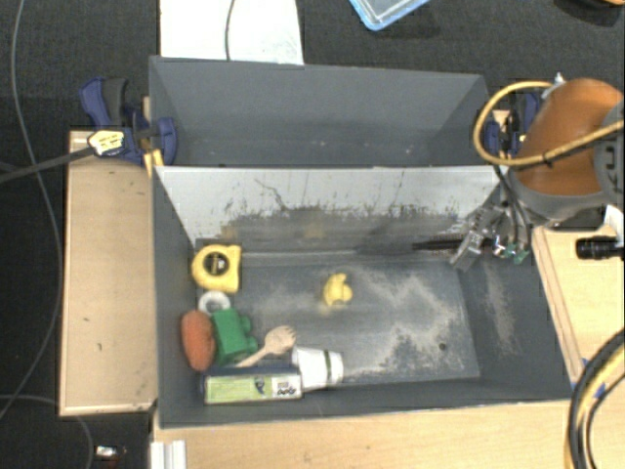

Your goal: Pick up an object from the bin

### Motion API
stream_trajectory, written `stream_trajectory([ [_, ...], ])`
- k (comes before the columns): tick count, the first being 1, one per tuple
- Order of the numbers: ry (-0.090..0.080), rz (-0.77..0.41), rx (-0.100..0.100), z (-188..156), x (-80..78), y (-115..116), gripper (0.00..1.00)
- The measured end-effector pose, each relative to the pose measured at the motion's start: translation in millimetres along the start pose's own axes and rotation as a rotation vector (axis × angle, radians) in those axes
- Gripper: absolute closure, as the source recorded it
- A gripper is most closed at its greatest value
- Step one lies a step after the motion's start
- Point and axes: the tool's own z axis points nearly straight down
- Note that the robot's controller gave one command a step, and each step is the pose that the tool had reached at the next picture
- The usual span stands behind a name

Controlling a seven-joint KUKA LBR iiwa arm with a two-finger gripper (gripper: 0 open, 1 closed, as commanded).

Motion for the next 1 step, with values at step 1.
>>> stream_trajectory([
  [1,-0.001,-0.002,0.0,-46.9,-1.4,0.3,1.0],
])
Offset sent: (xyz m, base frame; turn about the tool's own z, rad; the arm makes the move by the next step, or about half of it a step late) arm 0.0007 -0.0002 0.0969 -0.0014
